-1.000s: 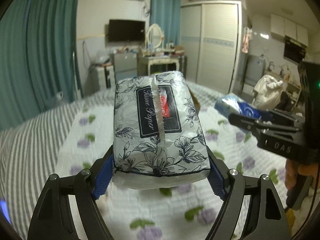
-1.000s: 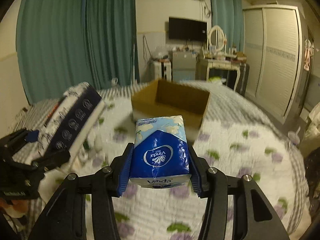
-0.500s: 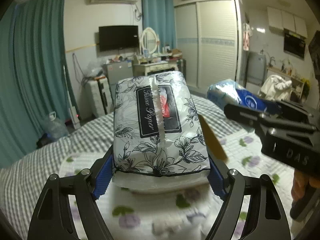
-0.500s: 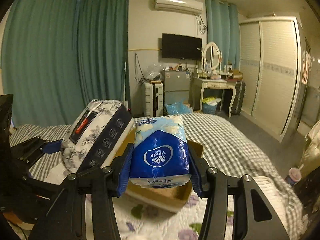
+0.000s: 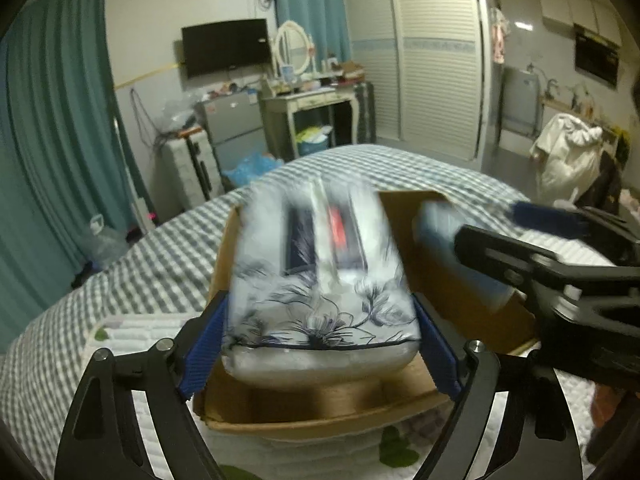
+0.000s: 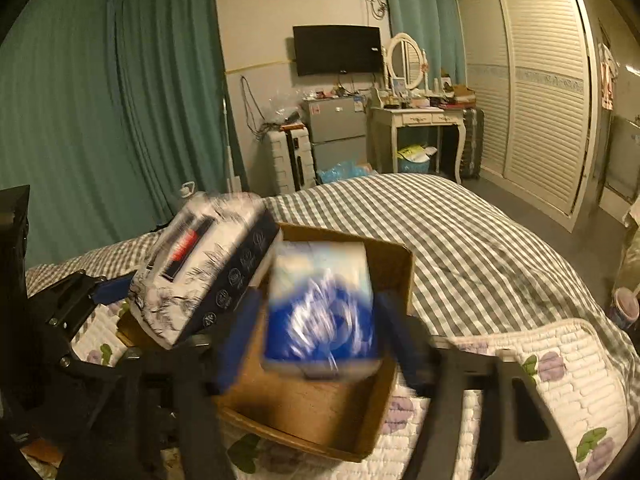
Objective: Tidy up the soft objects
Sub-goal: 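Carry both tissue packs into the cardboard box and open both tools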
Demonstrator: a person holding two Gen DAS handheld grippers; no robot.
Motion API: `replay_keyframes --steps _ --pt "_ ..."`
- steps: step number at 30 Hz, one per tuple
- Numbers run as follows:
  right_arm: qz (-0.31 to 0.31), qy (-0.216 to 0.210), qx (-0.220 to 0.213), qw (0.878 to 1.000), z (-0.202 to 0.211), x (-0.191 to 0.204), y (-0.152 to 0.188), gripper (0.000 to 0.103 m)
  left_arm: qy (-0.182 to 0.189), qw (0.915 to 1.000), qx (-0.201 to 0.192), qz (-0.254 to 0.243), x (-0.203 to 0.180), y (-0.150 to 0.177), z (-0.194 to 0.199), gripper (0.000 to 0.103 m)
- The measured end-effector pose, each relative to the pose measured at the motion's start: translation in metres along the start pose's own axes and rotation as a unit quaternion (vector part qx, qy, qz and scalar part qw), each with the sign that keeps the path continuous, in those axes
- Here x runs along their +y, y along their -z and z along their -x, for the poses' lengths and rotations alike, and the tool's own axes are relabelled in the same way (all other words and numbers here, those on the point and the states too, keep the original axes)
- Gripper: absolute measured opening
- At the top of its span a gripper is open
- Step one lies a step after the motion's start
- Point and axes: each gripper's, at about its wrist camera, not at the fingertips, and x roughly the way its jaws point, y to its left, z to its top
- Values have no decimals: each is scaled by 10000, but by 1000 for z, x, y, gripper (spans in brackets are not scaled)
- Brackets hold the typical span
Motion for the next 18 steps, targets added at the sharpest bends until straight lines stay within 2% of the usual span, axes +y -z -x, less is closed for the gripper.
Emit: replay_keyframes --steps 4,8,14,16,18 --pt "-97 24 -182 9998 23 -9 -1 85 32 9999 96 128 8 -5 11 88" --pt "103 252 -377 9989 75 -2 -4 85 7 9998 -135 128 15 -16 53 88" --pt "322 427 -655 9964 162 27 -16 88 -97 9980 -619 112 31 -26 150 88" --pt "281 325 -703 9966 189 39 -15 90 -182 9968 -767 119 39 -23 182 96" --pt "344 265 -734 9964 212 53 -10 91 -229 9951 -949 145 44 -16 206 96"
